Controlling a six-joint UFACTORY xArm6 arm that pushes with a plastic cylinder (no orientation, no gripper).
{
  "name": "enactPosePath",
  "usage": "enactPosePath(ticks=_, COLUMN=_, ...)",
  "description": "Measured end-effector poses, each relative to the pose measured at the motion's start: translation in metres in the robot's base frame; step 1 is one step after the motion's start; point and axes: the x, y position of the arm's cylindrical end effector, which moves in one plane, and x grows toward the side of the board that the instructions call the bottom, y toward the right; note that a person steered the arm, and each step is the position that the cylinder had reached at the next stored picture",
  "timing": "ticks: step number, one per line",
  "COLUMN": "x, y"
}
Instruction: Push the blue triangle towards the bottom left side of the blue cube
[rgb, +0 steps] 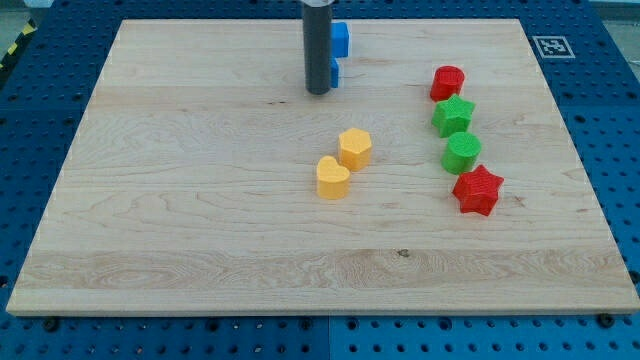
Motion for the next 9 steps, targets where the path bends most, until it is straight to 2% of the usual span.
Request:
enactPosePath(ticks=1, x=-0.018, y=0.019)
enactPosePath(ticks=3, x=-0.048, y=0.02)
enactPosePath(ticks=5, x=-0.068, y=0.02)
enactPosePath(ticks=6, x=-0.064, y=0.02)
enactPosePath(ticks=8, x=0.039, y=-0.03)
enactPosePath(ticks=9, x=0.103, y=-0.014)
